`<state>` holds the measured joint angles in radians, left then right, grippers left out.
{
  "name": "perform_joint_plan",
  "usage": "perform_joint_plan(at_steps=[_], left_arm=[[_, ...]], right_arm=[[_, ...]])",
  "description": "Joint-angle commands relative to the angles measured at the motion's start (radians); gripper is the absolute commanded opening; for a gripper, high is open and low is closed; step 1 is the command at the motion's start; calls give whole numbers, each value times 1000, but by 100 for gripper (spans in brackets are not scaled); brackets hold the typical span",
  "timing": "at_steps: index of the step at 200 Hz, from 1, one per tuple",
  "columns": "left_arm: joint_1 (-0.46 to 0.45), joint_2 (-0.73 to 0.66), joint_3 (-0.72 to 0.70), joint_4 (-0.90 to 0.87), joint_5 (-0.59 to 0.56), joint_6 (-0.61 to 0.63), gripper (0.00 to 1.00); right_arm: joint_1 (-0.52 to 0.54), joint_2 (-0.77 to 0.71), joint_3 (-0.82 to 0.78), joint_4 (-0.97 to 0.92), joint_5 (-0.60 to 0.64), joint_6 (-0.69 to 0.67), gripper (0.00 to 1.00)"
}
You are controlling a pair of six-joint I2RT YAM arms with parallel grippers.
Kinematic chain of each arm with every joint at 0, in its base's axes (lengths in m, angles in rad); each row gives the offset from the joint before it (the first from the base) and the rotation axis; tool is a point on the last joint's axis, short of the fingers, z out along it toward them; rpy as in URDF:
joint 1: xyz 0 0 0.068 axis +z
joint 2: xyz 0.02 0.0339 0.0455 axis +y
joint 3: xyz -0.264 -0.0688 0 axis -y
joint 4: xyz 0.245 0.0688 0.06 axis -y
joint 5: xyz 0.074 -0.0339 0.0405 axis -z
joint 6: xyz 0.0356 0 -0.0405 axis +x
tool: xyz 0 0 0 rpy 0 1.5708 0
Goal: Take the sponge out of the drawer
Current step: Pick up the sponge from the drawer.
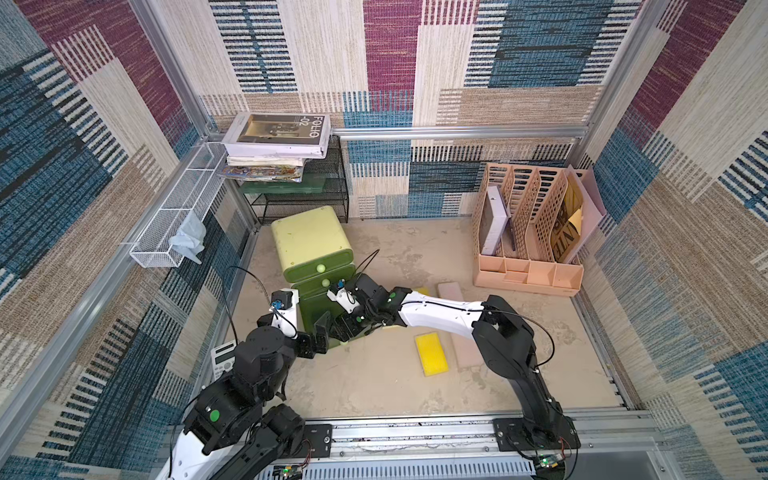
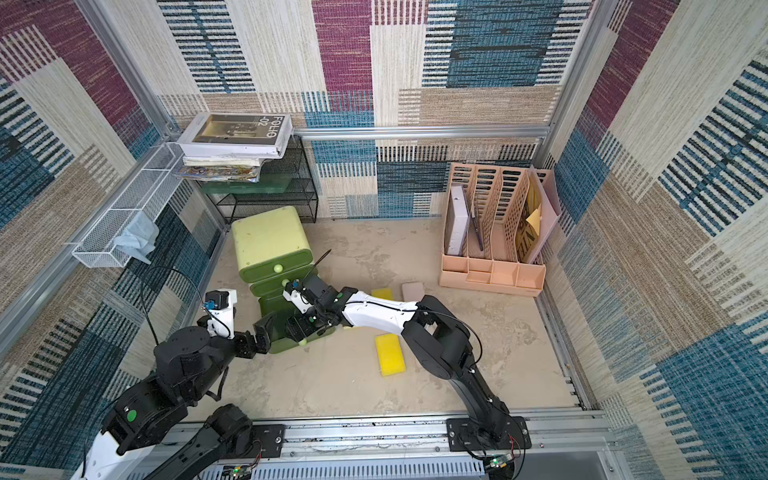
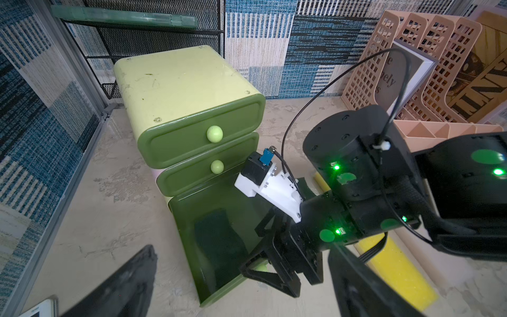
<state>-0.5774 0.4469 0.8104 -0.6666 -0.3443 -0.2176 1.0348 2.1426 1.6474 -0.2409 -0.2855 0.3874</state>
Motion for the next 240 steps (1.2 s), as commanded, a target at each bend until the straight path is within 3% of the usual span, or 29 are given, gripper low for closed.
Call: perform_joint_plan(at_steps=[1,58,240], left_arm=[[1,1,1,25,-8,6,100],[1,-1,0,25,-10,6,100],[1,-5,-2,23,-13,4,100]], right_arm=[[1,-8,12,30,28,22,80],[1,57,92,6,126,76,79],[1,294,353,-84,157,64,70]])
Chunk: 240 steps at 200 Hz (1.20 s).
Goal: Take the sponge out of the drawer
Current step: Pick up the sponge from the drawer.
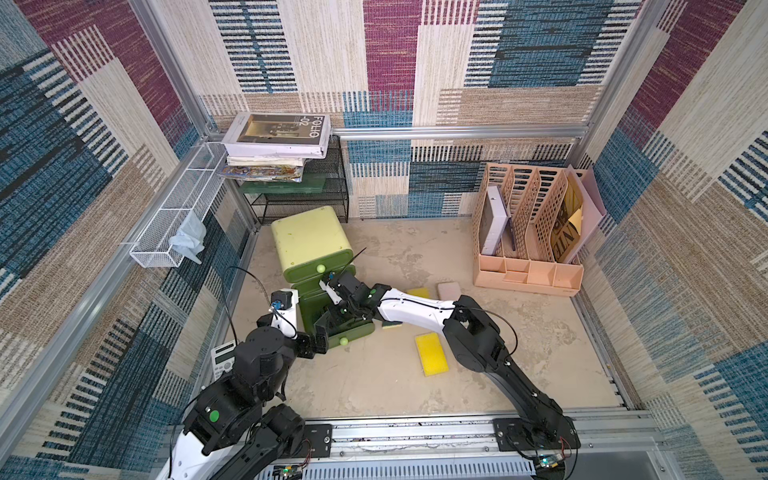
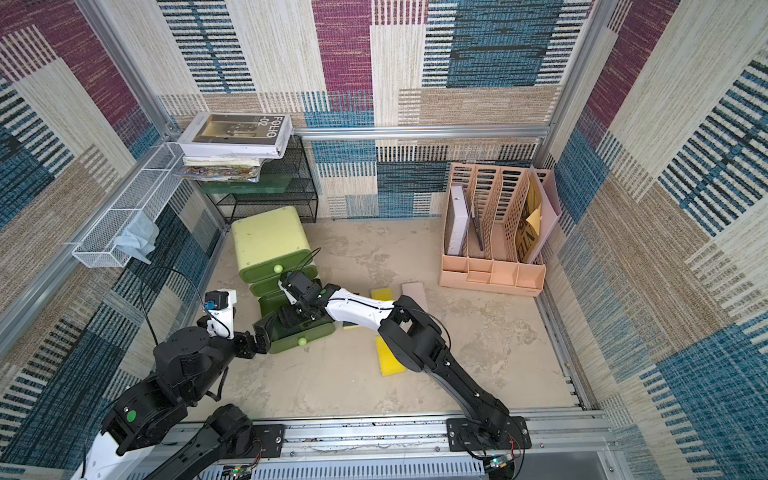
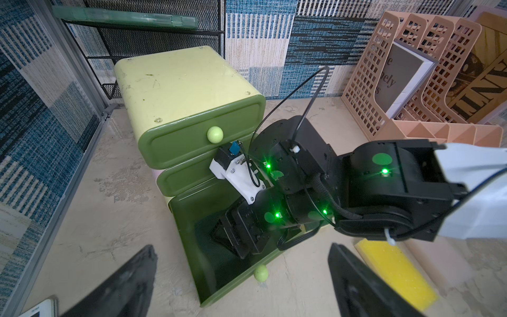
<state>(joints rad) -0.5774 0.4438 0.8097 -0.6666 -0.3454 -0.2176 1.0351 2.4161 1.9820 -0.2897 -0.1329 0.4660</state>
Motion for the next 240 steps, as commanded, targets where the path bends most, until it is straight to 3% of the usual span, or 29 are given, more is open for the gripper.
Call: perform_joint_plan(at_steps=[1,112,182,240], left_arm=[[1,-2,0,23,-12,3,100],[1,-7,-1,22,-17,1,100],[1,-16,-3,22,-22,0,100],[1,-28,-3,21,-36,-2,100]], right_arm=[[0,21,19,-35,4,-15,70],[1,17,35,-25,65,-108,65],[41,-20,33,-25,104,-255,68],[46,26,133,-140,159,-347,69]])
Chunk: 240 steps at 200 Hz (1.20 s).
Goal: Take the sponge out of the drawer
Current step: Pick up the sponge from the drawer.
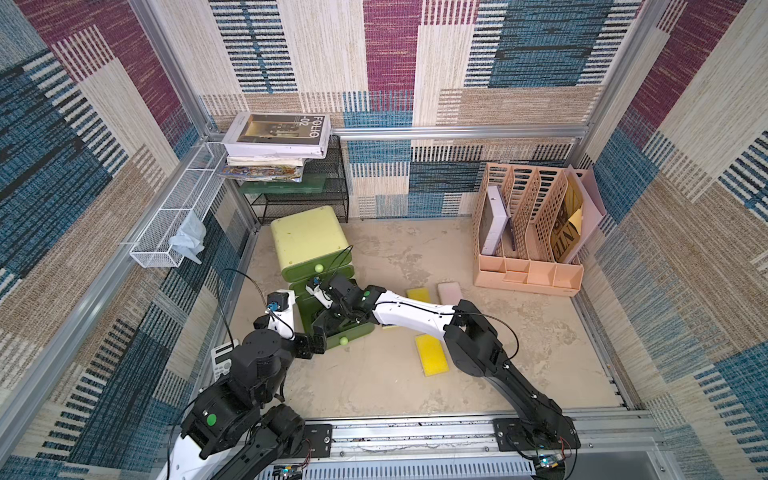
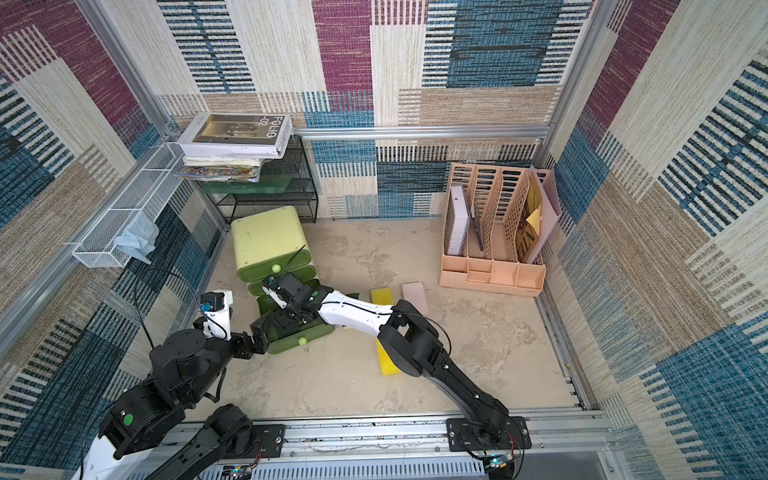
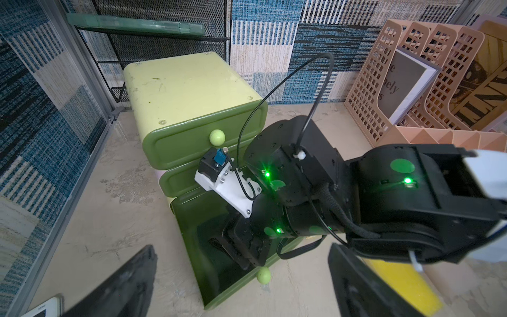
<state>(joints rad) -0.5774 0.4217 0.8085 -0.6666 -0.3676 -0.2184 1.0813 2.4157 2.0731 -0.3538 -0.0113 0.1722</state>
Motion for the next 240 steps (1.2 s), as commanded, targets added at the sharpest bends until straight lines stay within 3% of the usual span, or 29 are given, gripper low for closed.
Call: perform_joint_plan(at_steps=[1,139,240], left_arm=[[1,-6,-2,21,-15,-1,100],[1,-32,-5,24,-40,-5,100],[1,-30,-7,24,-39,-7,100]], right_arm=[[0,28,44,-79,38,-55,69],[9,135,213,-210,64,-153,69],[9,177,243,-212,62,-201,68]])
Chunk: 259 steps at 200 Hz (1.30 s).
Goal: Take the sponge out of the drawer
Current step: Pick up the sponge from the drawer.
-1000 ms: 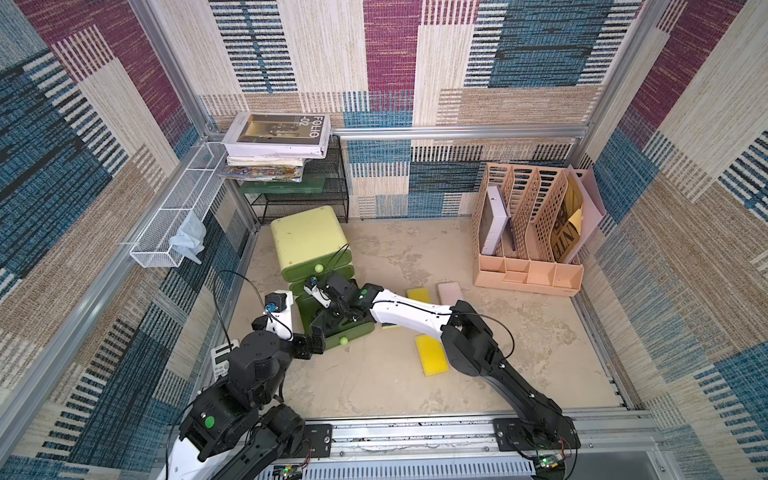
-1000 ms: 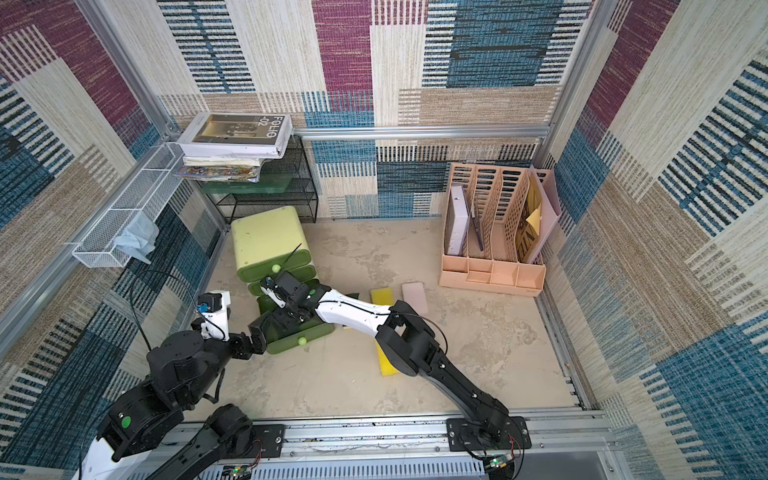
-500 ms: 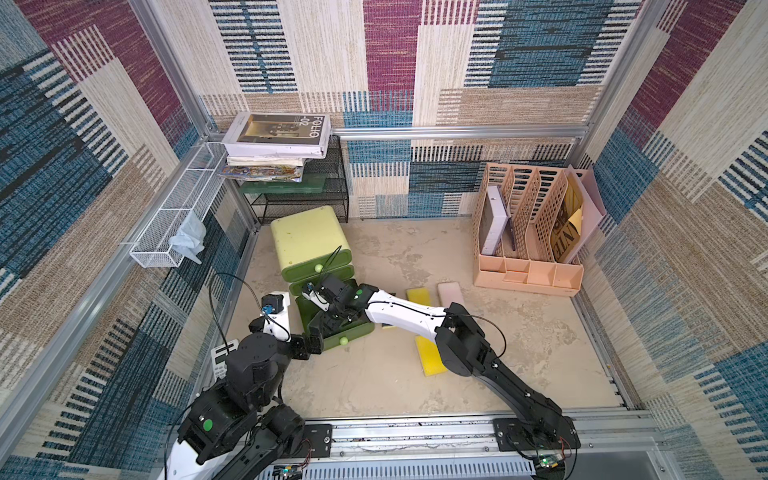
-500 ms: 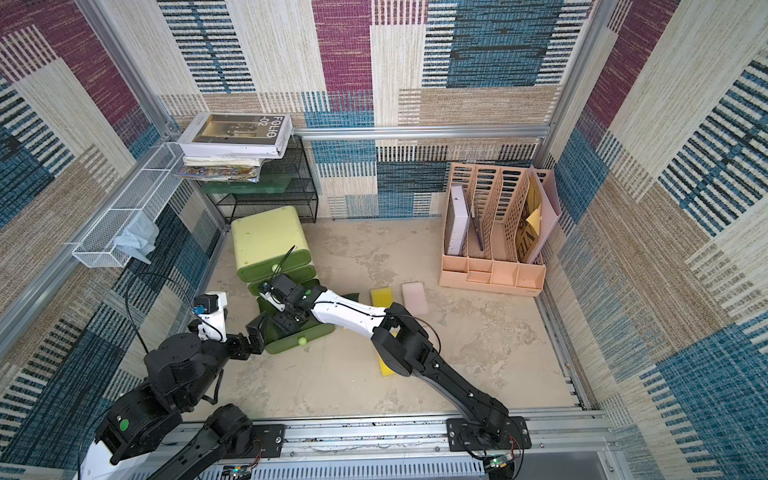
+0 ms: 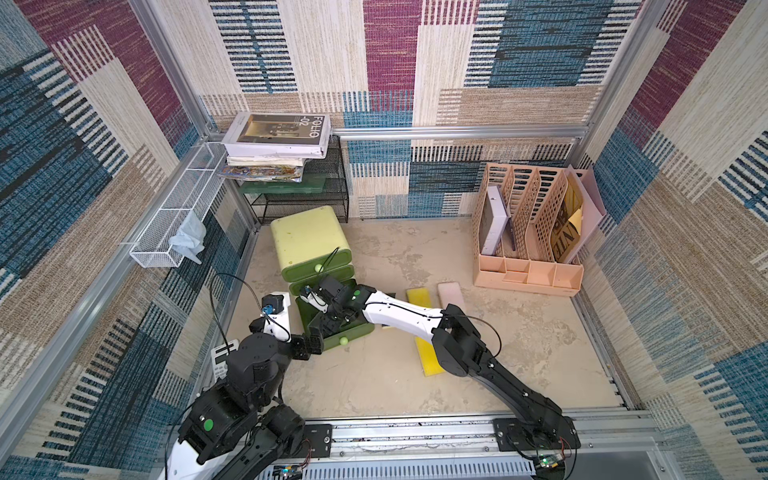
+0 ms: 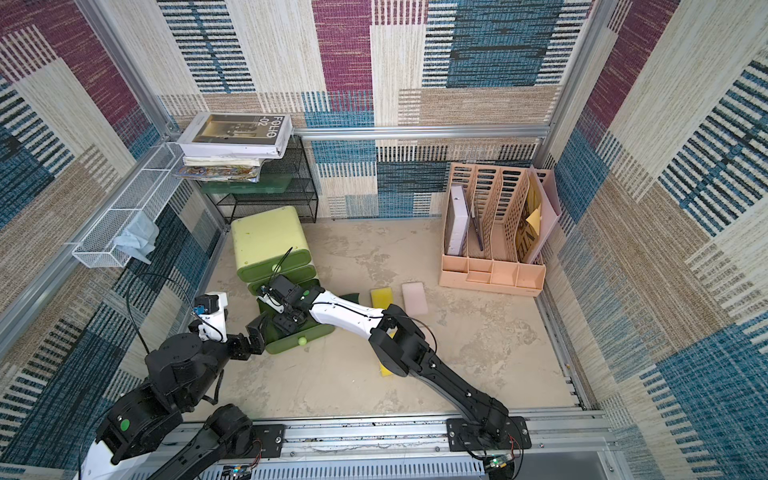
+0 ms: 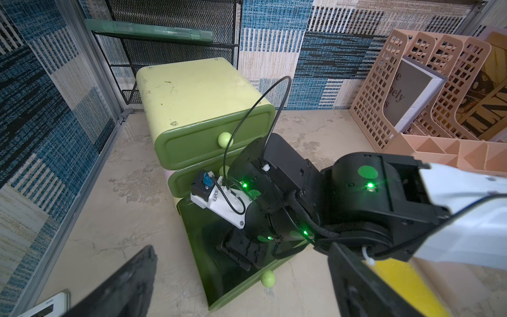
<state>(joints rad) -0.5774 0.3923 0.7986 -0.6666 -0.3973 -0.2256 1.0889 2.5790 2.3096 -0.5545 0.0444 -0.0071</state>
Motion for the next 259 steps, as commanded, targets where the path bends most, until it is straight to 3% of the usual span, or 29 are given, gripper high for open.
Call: perform_joint_plan(at_steps=[1,65,113,157,207,246,259], left_arm=[[1,-1,2,24,-9,0,100],[1,2,1,25,-7,2,100],[1,2,1,25,-6,2,100],[1,2,1,25,-8,2,100],[1,2,1,25,-8,2,100],[1,2,1,26,-8,2,100],[1,2,1,26,-9,2,100]], right_arm=[[2,15,7,-11,7,-22,69],[2,45,30,-13,14,-39,69],[3,53,34,-14,45,-55,64],[15,58,34,-10,90,-82,51],[29,68,36,-4,156,-82,16],[30,62,35,7,172,-66,1],[30,53,35,14,176,-57,0]])
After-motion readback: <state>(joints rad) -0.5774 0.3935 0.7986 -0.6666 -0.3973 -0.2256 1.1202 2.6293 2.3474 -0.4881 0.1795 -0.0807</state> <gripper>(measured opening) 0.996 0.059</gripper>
